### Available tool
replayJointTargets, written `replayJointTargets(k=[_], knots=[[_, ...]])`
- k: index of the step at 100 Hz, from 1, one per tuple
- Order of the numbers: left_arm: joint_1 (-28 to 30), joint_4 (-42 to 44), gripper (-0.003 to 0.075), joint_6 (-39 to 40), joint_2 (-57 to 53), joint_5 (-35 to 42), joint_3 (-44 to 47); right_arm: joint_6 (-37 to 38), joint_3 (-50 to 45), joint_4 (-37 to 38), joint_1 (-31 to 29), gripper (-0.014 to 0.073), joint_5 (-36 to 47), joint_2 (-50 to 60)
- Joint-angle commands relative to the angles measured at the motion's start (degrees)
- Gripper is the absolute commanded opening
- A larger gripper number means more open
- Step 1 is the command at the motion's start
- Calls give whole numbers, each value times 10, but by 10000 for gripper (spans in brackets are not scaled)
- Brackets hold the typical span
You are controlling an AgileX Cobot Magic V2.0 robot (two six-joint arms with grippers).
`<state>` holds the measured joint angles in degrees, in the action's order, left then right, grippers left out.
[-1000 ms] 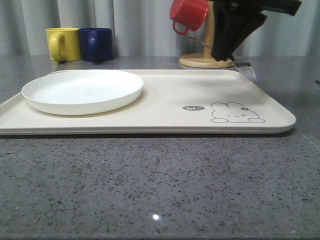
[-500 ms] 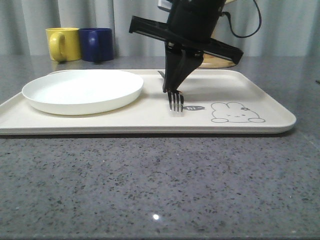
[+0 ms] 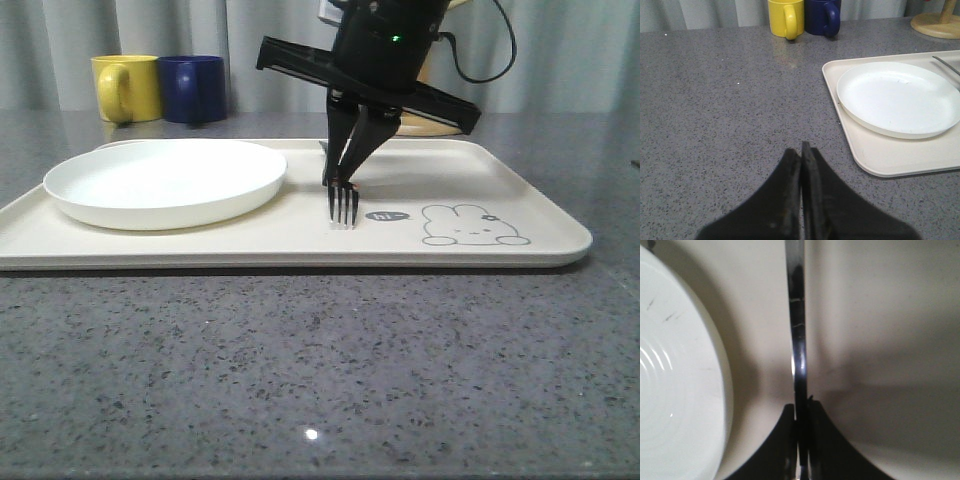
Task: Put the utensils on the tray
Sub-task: 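Lower the fork onto the tray beside the plate and open the right gripper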
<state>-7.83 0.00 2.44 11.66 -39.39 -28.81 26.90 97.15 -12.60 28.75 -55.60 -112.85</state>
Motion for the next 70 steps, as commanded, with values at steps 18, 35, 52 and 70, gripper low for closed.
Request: replayJointTargets(k=[18, 35, 52, 70], knots=[[-5, -4, -19, 5, 6, 41, -14, 1, 19, 2, -2, -66, 18, 33], [-5, -4, -19, 5, 6, 41, -14, 1, 19, 2, -2, -58, 19, 33], [-5, -4, -19, 5, 6, 41, -14, 1, 19, 2, -2, 100, 18, 33], [-5, -4, -19, 5, 6, 41, -14, 1, 19, 2, -2, 290, 18, 33]])
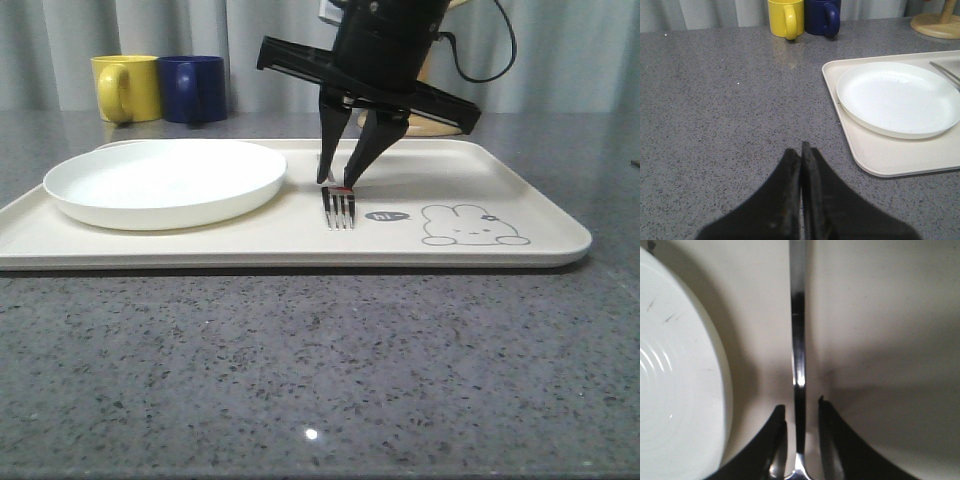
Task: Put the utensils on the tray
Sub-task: 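Lower the fork onto the tray beside the plate and open the right gripper, then grasp the steel chopsticks with the right gripper and lift them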
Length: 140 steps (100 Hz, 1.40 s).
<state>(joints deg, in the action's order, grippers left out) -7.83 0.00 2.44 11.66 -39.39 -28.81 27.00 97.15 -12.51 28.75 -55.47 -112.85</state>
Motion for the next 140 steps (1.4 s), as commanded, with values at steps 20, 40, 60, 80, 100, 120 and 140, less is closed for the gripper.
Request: replayJointTargets(k=[20, 40, 60, 80, 100, 120, 140], knots=[[-5, -4, -19, 5, 6, 41, -14, 0, 19, 5, -2, 303, 21, 34], [-5, -4, -19, 5, 6, 41, -14, -12, 19, 59, -2, 303, 2, 69], [-5, -4, -19, 5, 6, 41, -14, -57, 19, 160, -20, 303, -76, 128], [-5, -4, -19, 5, 6, 41, -14, -114, 19, 188, -93, 303, -171, 149], [-5, -4, -19, 5, 6, 41, -14, -153, -7, 187, -179, 303, -203, 149], [-5, -4, -19, 5, 6, 41, -14, -179, -53, 179, -250, 303, -192, 149], [-5, -4, -19, 5, 6, 41, -14, -205, -96, 154, -300, 303, -160, 147]])
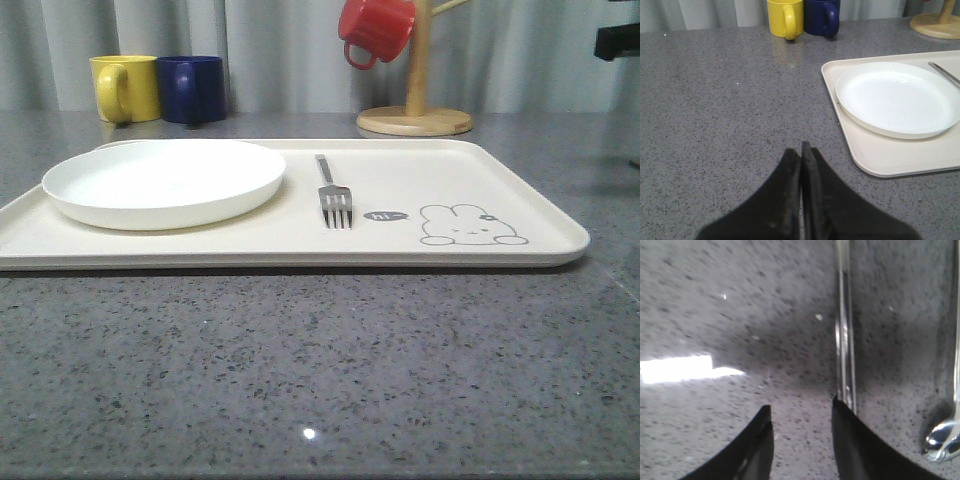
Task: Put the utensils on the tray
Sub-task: 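Grasp the steel chopsticks with the right gripper and lift them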
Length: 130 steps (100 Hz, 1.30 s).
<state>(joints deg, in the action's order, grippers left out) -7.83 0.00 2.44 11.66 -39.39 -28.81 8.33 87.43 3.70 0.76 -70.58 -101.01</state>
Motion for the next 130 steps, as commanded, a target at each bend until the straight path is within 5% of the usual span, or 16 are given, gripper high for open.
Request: replayJointTargets(k=[1, 64, 76, 94, 112, 130], knots=[[-5, -4, -19, 5, 6, 41, -14, -21, 0, -11, -23, 303, -8, 28], [-5, -4, -19, 5, 6, 41, -14, -70, -6, -72, -78, 297, -10, -34], [-5, -4, -19, 5, 6, 41, -14, -70, -6, -74, -78, 207, -11, -36], [-5, -4, -19, 5, 6, 41, -14, -70, -6, -74, -78, -77, -11, -34], [-5, -4, -19, 5, 6, 41, -14, -70, -6, -79, -62, -68, -5, 0], [-5, -4, -19, 5, 6, 41, -14, -70, 0, -79, 21, -68, 14, 61]])
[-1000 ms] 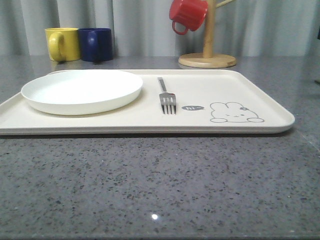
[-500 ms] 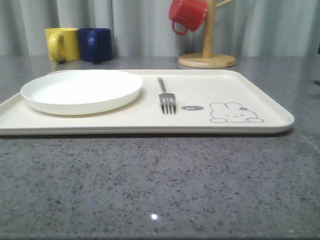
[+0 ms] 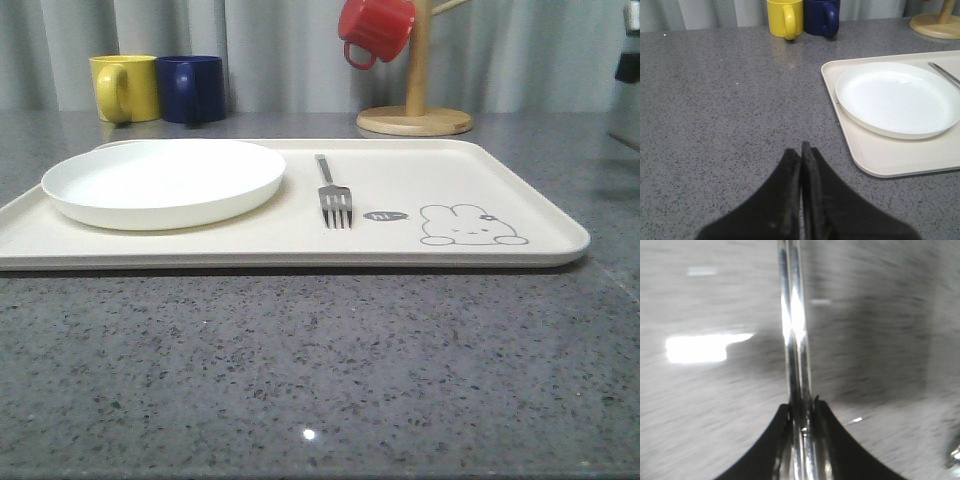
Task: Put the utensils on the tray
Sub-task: 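Grasp the steel chopsticks with the right gripper and lift them, then lower the chopsticks onto the tray beside the fork and release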
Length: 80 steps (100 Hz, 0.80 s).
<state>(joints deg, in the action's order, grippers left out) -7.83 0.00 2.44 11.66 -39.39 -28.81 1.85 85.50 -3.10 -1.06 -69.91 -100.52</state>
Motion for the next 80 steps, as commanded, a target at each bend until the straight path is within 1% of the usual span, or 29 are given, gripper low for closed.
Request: replayJointTargets(k=[1, 17, 27, 36, 48, 60, 74, 80], knots=[[-5, -4, -19, 5, 6, 41, -14, -5, 21, -11, 48, -68, 6, 58], [-5, -4, -19, 5, 6, 41, -14, -1, 45, -14, 142, -68, 7, 68], [-5, -4, -19, 5, 6, 41, -14, 46, 47, -17, 195, -68, 31, 67], [-5, -4, -19, 5, 6, 41, -14, 86, 49, -17, 227, -68, 49, 56], [-5, -4, -19, 5, 6, 41, -14, 150, 57, -19, 250, -68, 72, 23], [-5, -4, -19, 5, 6, 41, -14, 213, 61, -32, 255, -68, 94, -12], [-5, -4, -19, 5, 6, 41, -14, 254, 61, -49, 255, -68, 116, -35], [-5, -4, -19, 5, 6, 41, -14, 257, 61, -49, 255, -68, 119, -41]])
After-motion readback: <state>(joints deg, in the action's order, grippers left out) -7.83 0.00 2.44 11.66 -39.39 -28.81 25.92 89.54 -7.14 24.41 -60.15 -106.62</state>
